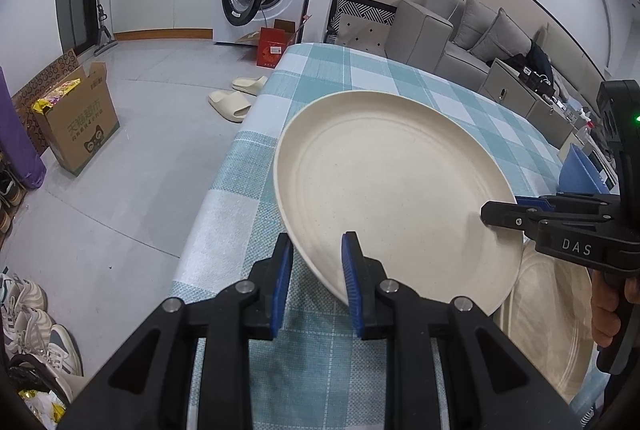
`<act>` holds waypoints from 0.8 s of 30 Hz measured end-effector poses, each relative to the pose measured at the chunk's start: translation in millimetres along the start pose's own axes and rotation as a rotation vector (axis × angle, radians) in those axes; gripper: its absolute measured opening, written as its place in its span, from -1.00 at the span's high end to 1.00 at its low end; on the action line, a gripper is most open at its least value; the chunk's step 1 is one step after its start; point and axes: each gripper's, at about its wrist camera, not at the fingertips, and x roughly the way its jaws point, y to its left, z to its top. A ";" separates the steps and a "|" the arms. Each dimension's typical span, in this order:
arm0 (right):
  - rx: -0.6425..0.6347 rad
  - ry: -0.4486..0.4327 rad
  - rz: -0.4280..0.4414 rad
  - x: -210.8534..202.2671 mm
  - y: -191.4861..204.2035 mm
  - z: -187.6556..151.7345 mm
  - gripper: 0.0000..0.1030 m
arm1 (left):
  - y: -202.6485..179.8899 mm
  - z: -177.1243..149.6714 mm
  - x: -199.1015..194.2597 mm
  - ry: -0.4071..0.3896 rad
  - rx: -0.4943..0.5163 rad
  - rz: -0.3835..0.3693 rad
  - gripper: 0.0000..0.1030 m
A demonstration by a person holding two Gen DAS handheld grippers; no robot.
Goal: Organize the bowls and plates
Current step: 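Lift the cream plate with the right gripper, tilting it up, then carry the plate with the right gripper toward the plates beside the blue bowls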
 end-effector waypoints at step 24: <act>0.019 -0.043 -0.019 -45.8 -15.2 -18.6 0.58 | -30.5 1.6 -15.6 -0.012 0.072 -0.032 0.55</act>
